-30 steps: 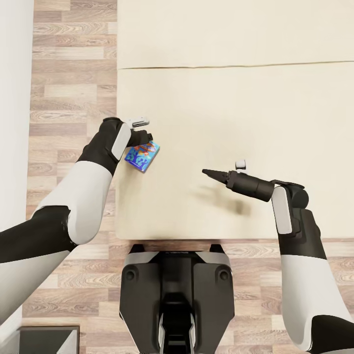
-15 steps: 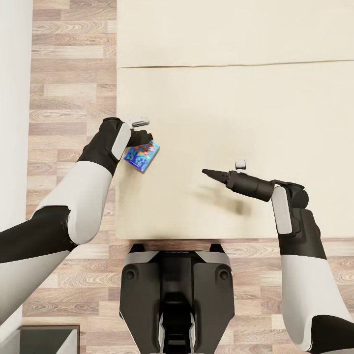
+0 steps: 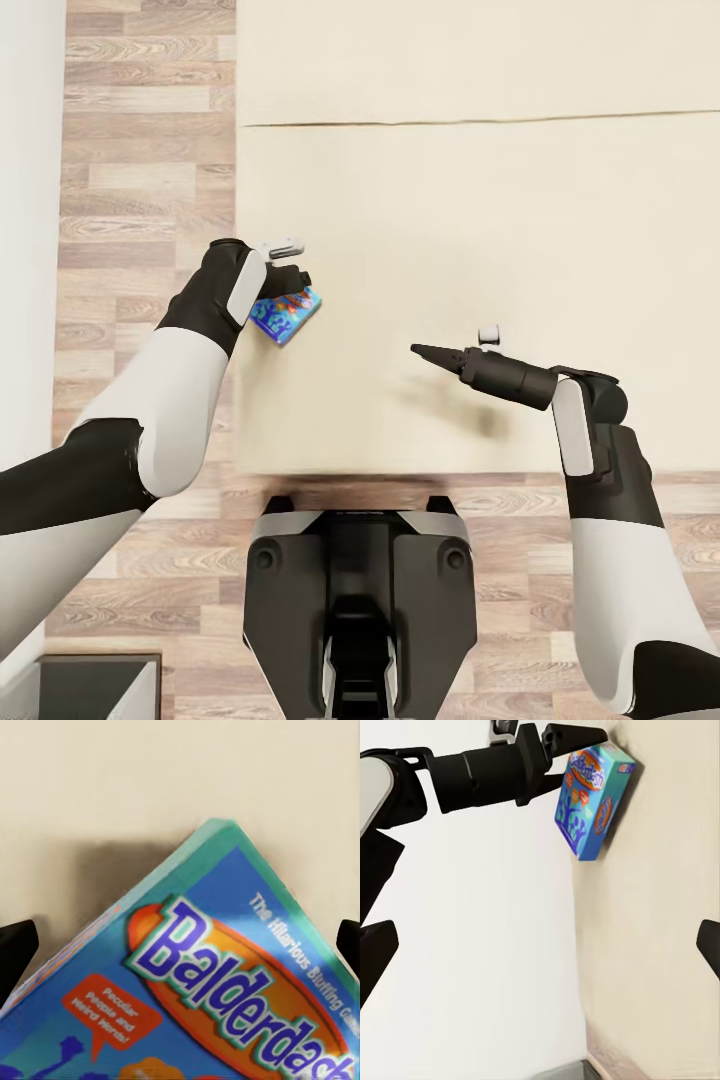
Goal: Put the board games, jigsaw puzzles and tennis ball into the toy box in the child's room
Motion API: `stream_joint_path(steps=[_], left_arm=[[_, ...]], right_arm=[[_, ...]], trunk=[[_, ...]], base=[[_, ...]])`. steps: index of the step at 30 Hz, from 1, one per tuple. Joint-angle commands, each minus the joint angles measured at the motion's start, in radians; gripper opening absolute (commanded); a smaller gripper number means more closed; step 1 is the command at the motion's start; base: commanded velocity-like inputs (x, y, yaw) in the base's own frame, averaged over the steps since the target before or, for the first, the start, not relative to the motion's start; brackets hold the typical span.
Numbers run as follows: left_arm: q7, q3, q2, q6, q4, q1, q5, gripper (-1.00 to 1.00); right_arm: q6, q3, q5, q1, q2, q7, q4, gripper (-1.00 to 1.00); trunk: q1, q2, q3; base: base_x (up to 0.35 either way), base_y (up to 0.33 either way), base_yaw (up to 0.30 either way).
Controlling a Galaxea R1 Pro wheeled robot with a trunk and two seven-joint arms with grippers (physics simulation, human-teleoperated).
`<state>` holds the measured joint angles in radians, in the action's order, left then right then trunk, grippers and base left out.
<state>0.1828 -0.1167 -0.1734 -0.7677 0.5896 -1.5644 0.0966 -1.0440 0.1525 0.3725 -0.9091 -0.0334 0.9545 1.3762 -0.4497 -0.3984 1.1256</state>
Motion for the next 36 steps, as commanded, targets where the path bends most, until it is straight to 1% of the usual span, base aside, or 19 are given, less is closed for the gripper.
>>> stream_joint_path(steps=[1,18,31,36], left_arm=[[0.007,-0.004,-0.001,-0.004,0.001,0.000,0.012,1.00],[0.007,-0.004,-0.001,-0.005,0.001,0.000,0.012,1.00],[0.007,-0.004,-0.001,-0.007,0.001,0.000,0.012,1.00],[0.007,-0.004,-0.001,-0.007,0.001,0.000,0.012,1.00]], right_arm=[[-0.003,0.001,-0.004,-0.001,0.000,0.006,0.000,1.00],[-0.003,0.001,-0.004,-0.001,0.001,0.006,0.000,1.00],[-0.003,0.002,-0.004,0.000,0.000,0.006,0.001,1.00],[-0.003,0.002,-0.004,-0.001,0.000,0.006,0.001,1.00]], trunk=[[0.000,-0.002,0.001],[0.000,-0.002,0.001],[0.000,-0.002,0.001],[0.000,-0.002,0.001]], base=[[-0.146,-0.100,0.000],[-0.093,-0.057,0.000],[-0.142,-0.132,0.000],[-0.047,-0.044,0.000]])
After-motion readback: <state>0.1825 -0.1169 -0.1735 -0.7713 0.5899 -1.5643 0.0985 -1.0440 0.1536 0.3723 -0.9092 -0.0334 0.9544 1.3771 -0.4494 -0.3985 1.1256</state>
